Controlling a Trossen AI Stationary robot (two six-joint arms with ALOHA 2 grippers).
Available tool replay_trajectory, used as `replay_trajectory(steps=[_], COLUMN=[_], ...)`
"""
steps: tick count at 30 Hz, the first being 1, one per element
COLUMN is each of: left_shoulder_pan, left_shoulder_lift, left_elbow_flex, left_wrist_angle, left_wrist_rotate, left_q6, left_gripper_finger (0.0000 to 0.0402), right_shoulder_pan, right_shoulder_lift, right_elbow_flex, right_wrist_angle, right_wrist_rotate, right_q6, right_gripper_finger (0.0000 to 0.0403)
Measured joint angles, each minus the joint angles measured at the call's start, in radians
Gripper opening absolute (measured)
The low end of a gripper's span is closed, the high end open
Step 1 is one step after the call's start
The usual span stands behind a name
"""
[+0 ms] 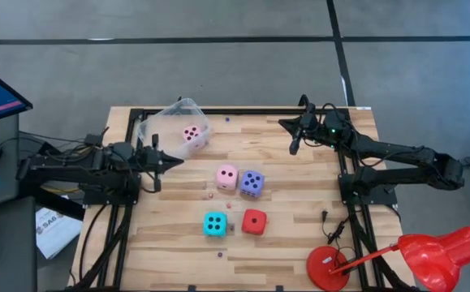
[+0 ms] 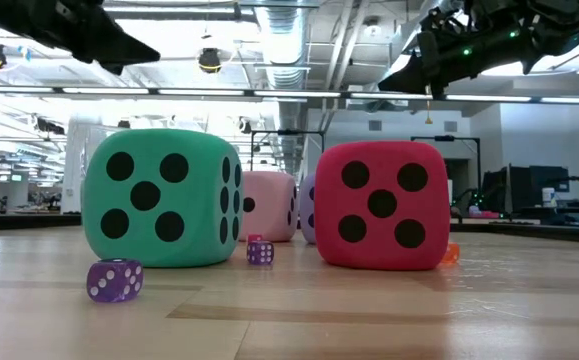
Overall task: Pick & Place Dice
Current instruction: Put the small blue dice into the transparent container
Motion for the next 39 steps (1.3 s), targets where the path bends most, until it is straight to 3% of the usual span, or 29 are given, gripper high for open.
replay_trajectory(steps=[18,26,34,39], left_shoulder_pan=[0.000,0.000,0.000,0.000], left_shoulder_lift=[-0.184,-0.253,-0.294,-0.300], left_elbow_flex=[-0.017,-0.020,-0.154,-0.163], left_wrist_angle=[-0.168,-0.158,-0.020,0.004], left_wrist_rotate=[0.033,0.033,0.033,0.033], left_q6=[-0.001,0.000,0.022,0.051], left_gripper_finger=[0.0000,0.0000,0.0000,0.0000], right_shoulder_pan=[0.000,0.000,0.000,0.000], right_shoulder_lift=[0.000,0.000,0.000,0.000], right_elbow_flex=[0.000,0.000,0.000,0.000], right_wrist_angle=[0.005,0.003,0.003,0.003], right_wrist_rotate=[-0.004,-0.004,-0.004,-0.004], right_q6=[0.061,0.061,0.061,0.030], right_gripper_finger=[0.0014,0.0014,0.0014,0.0014])
